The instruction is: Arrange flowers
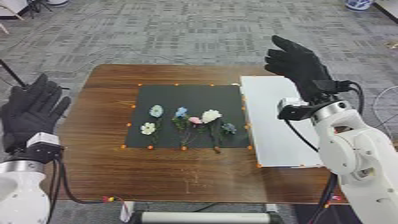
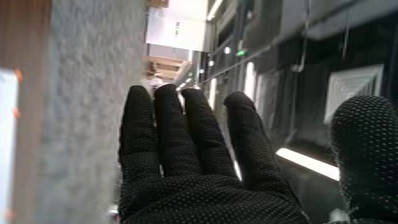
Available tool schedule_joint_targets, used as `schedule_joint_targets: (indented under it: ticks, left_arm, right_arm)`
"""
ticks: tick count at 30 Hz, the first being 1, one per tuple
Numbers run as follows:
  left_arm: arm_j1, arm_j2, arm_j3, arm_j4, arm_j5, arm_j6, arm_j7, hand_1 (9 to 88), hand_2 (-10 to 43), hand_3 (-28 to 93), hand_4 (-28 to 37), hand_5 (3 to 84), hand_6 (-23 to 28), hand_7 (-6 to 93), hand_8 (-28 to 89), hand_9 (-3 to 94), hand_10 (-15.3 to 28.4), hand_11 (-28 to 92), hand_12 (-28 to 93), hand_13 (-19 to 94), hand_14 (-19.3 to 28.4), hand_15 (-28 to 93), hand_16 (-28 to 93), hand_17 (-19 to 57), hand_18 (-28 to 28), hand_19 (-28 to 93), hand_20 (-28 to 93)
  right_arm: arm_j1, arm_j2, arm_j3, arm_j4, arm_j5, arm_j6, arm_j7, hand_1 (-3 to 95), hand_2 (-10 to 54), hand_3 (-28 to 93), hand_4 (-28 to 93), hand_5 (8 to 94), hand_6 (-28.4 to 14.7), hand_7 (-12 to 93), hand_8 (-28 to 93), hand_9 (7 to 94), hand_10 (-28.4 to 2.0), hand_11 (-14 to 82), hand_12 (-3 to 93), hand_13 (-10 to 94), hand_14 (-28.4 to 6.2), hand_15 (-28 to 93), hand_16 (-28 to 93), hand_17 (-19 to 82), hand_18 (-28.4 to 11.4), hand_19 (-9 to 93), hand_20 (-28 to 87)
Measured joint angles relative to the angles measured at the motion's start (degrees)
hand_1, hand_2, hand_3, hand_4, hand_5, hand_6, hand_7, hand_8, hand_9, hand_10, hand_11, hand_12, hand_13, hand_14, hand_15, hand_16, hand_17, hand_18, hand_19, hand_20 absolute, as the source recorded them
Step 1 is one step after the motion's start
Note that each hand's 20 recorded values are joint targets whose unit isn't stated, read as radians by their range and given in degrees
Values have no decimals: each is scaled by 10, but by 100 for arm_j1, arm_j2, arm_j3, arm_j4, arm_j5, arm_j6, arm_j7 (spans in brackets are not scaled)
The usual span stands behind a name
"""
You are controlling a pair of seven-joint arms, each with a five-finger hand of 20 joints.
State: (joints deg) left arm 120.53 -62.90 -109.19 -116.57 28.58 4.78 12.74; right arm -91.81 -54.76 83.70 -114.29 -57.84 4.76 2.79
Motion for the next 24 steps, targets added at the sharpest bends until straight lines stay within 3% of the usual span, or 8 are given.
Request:
schedule_joint_targets:
  ticks: [12, 24]
  left_arm:
    - [97, -15, -14, -108, -170, 140, 34, 240, 106, 679, -283, 338, 79, 10, -63, 249, 132, 97, 89, 165, 104, 65, -22, -63, 129, 267, 75]
    - [164, -145, 113, -208, -210, 289, 236, 240, 109, 680, -283, 346, 80, 19, -64, 250, 135, 102, 89, 167, 104, 73, -20, -62, 127, 269, 76]
  right_arm:
    - [-614, -274, 406, -385, 156, -34, -221, 129, 100, 704, -219, 358, -105, 1, -58, 359, -175, 27, 130, 275, -127, 61, 151, 132, -151, 283, 145]
    - [-906, -423, 702, -685, 66, -124, -271, 130, 100, 700, -218, 364, -97, 12, -58, 356, -175, 29, 129, 274, -128, 62, 149, 124, -157, 298, 139]
